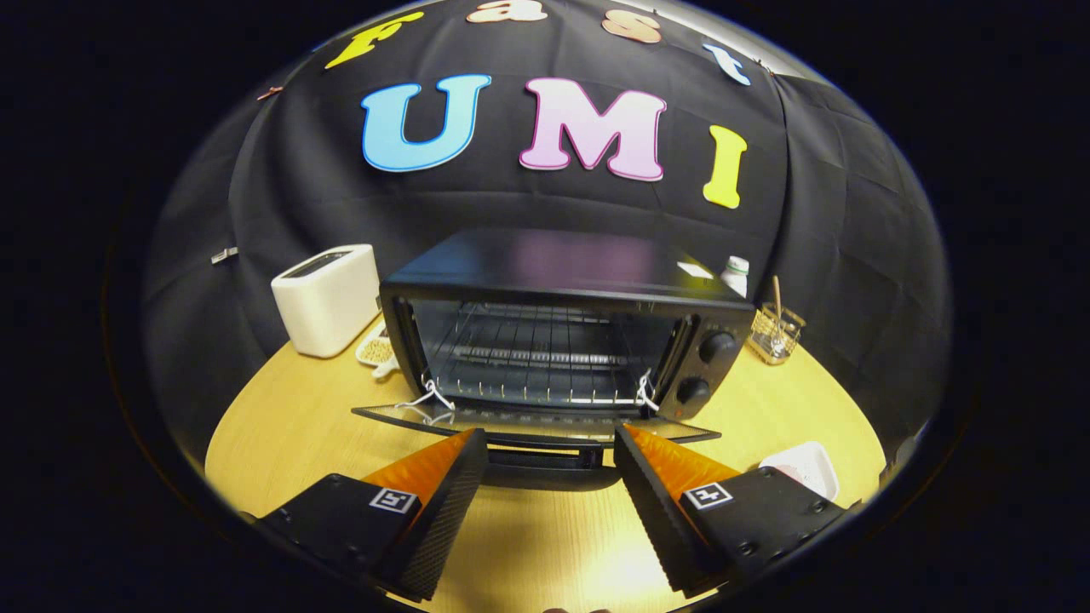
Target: Open the toaster oven, put the food inside, and close the toaster oven door.
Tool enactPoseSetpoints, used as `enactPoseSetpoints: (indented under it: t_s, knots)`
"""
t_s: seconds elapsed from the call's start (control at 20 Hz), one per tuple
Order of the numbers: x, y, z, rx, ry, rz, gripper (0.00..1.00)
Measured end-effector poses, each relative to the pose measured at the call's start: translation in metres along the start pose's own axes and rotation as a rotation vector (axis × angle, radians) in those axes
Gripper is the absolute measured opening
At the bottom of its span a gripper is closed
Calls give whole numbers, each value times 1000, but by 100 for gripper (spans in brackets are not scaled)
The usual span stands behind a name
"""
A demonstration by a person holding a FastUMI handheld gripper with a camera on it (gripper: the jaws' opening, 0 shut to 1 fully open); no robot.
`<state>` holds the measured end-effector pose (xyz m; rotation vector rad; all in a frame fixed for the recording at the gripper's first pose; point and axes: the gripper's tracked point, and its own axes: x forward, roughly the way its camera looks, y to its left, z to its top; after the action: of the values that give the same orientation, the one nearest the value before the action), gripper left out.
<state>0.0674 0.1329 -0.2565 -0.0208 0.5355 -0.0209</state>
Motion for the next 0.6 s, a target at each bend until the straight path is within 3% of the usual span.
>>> enactPoseSetpoints:
  t_s: [0.2,0.6]
  knots:
    - [2,5,-63,76,217,37,99]
    - [-29,-17,-61,27,211,98,99]
